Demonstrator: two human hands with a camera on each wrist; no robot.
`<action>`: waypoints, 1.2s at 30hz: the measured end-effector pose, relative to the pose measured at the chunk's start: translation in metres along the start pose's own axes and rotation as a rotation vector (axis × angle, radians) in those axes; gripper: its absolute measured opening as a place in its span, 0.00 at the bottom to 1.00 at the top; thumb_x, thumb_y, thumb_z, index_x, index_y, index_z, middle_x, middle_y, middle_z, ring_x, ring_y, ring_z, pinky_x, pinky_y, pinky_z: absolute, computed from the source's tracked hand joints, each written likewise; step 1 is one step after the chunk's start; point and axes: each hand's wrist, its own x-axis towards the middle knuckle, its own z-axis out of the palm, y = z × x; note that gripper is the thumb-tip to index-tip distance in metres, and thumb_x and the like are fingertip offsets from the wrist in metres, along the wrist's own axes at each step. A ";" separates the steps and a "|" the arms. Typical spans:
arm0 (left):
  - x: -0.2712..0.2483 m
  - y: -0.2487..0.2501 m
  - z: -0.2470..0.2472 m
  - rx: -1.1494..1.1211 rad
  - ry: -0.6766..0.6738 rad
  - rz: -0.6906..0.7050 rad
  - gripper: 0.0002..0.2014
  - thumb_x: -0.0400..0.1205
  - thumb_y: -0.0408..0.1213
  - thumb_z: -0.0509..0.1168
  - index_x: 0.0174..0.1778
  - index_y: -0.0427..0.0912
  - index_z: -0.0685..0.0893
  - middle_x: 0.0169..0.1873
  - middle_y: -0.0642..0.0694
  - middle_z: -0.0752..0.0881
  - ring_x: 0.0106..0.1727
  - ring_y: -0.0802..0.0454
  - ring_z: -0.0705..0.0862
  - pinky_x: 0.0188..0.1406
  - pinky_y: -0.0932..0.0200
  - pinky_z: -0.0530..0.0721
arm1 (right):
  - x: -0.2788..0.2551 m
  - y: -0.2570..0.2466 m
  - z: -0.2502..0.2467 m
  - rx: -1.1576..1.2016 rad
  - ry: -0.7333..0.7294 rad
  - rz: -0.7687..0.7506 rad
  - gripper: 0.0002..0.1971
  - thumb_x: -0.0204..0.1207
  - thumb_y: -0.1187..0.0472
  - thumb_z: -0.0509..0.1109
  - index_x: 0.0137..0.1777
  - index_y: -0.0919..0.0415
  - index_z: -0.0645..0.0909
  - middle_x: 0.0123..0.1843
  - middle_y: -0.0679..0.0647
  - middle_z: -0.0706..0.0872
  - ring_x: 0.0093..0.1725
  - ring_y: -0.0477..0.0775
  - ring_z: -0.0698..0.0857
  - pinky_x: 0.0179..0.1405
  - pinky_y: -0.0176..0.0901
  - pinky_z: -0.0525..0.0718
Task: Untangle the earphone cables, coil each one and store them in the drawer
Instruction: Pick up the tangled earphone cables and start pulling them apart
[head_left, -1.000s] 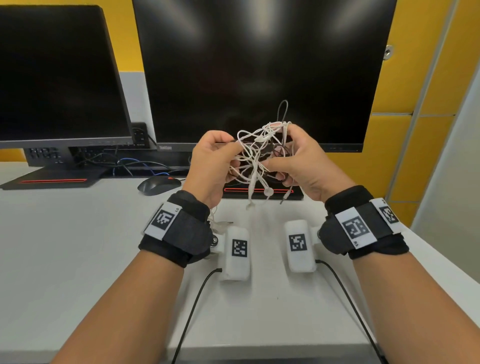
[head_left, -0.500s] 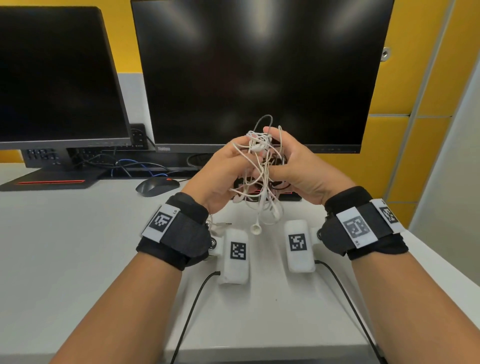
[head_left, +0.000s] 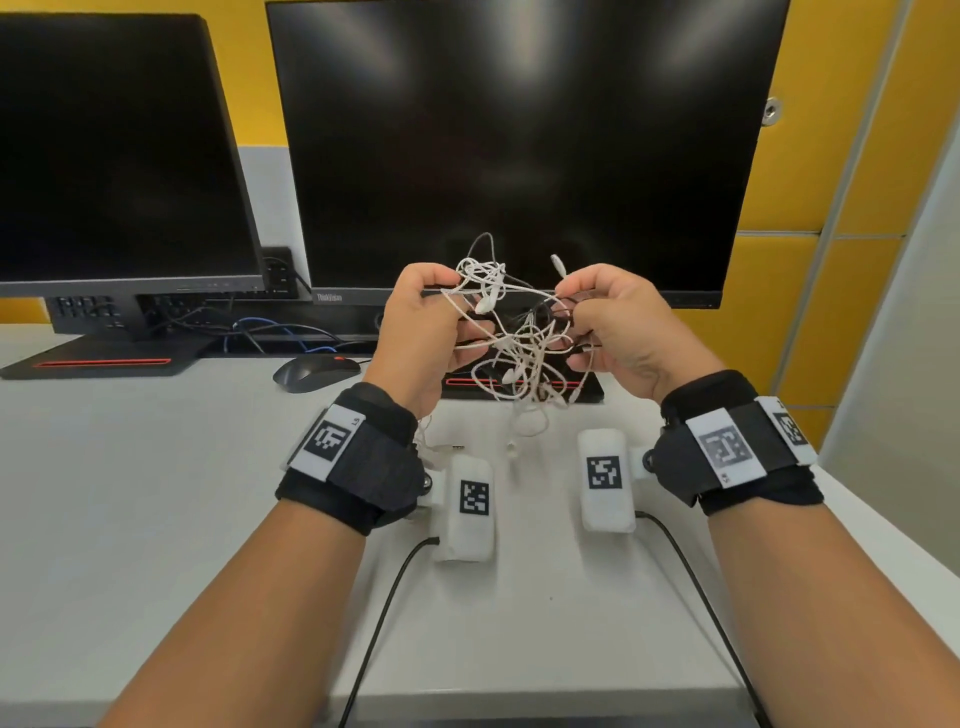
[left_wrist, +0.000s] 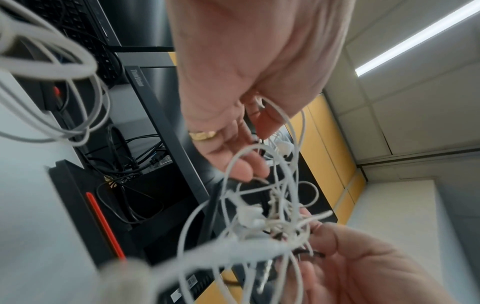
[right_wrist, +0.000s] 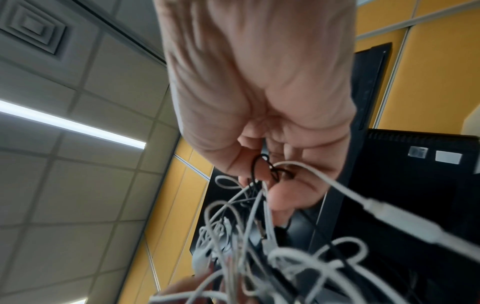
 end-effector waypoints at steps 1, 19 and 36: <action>-0.001 0.000 0.001 -0.003 -0.026 -0.018 0.08 0.86 0.29 0.57 0.54 0.47 0.73 0.47 0.46 0.85 0.37 0.53 0.87 0.34 0.58 0.87 | 0.000 0.000 0.001 0.007 -0.002 0.000 0.15 0.77 0.77 0.59 0.48 0.57 0.79 0.44 0.56 0.84 0.40 0.54 0.85 0.26 0.42 0.82; -0.002 -0.005 0.001 0.368 -0.171 -0.088 0.04 0.83 0.30 0.64 0.46 0.38 0.84 0.36 0.44 0.84 0.38 0.52 0.81 0.41 0.57 0.84 | 0.002 0.001 0.001 0.046 0.091 -0.079 0.06 0.83 0.57 0.66 0.44 0.51 0.81 0.38 0.49 0.83 0.25 0.45 0.77 0.23 0.36 0.73; -0.002 -0.004 0.001 0.288 -0.179 -0.163 0.19 0.81 0.41 0.70 0.66 0.52 0.74 0.54 0.46 0.83 0.51 0.50 0.84 0.46 0.50 0.84 | 0.000 -0.003 0.002 0.148 0.017 -0.093 0.08 0.87 0.58 0.58 0.48 0.52 0.76 0.41 0.50 0.82 0.37 0.49 0.82 0.29 0.38 0.76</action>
